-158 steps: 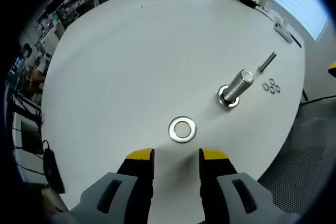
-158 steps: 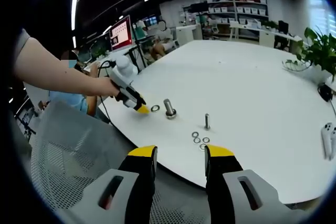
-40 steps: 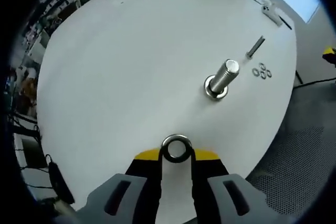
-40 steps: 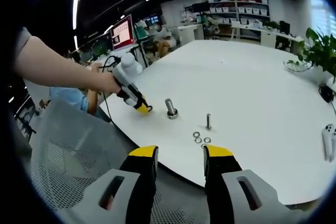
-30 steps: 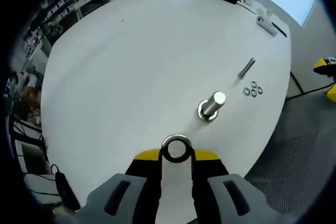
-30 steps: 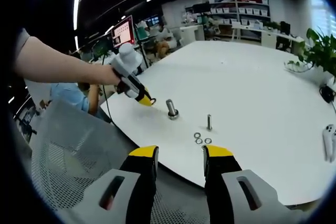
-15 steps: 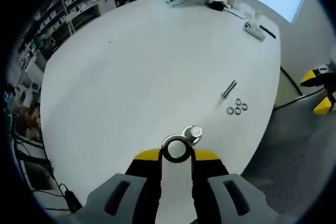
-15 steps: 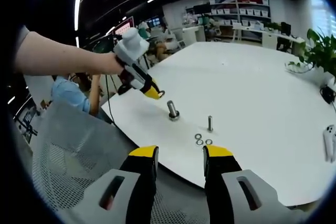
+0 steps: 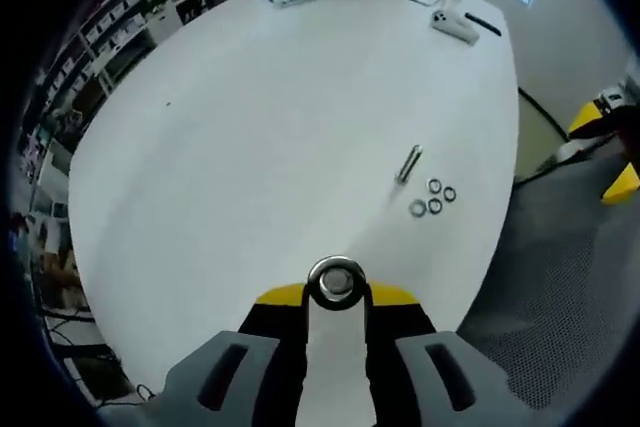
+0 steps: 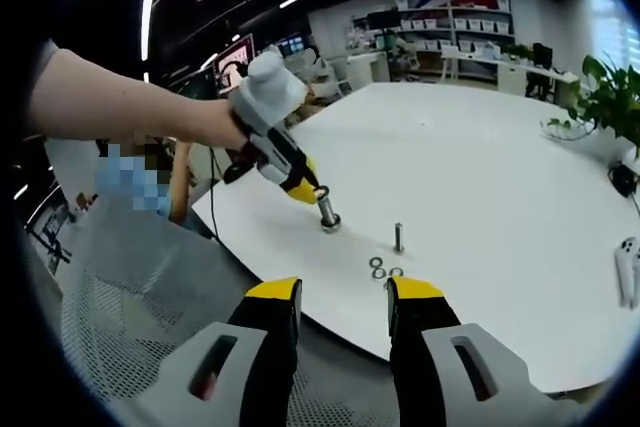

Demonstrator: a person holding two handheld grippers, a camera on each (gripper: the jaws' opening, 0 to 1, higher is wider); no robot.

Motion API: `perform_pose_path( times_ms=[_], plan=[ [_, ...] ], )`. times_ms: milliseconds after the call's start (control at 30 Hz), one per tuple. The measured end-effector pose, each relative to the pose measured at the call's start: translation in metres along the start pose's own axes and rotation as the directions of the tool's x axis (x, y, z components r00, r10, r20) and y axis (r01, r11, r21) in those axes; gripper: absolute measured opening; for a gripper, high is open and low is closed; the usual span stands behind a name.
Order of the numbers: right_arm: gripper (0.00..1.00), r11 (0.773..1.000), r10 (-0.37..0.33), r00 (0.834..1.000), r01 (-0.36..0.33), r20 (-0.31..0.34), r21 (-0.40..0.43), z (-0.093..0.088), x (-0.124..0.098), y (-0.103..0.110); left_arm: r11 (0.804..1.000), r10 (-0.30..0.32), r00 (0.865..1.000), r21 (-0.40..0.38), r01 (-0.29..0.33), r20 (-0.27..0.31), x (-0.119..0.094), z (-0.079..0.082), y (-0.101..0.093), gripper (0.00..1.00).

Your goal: Place the washer onto the threaded stud by aligning its center hole with the stud, sliding it down to the base, and recovering from edge contact or off-axis alignment until the washer reaches the visible bottom stop.

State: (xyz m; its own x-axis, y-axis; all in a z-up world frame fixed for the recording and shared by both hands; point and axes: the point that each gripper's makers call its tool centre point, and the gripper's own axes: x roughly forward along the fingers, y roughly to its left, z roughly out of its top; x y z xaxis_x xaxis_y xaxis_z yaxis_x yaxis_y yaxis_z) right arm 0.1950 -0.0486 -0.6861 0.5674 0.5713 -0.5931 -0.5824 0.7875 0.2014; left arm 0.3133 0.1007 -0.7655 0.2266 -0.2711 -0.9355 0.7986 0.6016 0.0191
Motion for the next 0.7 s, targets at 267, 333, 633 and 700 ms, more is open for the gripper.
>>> perform_pose_path(
  times_ms=[267, 333, 633, 700],
  plan=[
    [0.37, 1.0, -0.003, 1.0, 0.003, 0.001, 0.001, 0.0, 0.0, -0.001, 1.0, -0.003, 0.999, 0.023, 0.004, -0.041, 0.011, -0.002, -0.002, 0.18],
    [0.37, 1.0, -0.004, 1.0, 0.004, -0.001, 0.0, 0.0, 0.0, -0.001, 0.999, 0.001, 0.998, 0.042, 0.001, -0.057, 0.015, -0.005, -0.001, 0.18],
    [0.36, 1.0, -0.003, 1.0, 0.003, -0.013, -0.006, -0.002, 0.001, -0.001, 0.999, -0.003, 0.996, 0.05, 0.008, -0.094, 0.039, -0.015, -0.002, 0.18],
    [0.36, 1.0, -0.005, 1.0, 0.005, -0.017, -0.01, -0.003, 0.001, -0.001, 0.999, -0.004, 0.995, 0.049, 0.009, -0.099, 0.043, -0.016, -0.002, 0.19]
  ],
)
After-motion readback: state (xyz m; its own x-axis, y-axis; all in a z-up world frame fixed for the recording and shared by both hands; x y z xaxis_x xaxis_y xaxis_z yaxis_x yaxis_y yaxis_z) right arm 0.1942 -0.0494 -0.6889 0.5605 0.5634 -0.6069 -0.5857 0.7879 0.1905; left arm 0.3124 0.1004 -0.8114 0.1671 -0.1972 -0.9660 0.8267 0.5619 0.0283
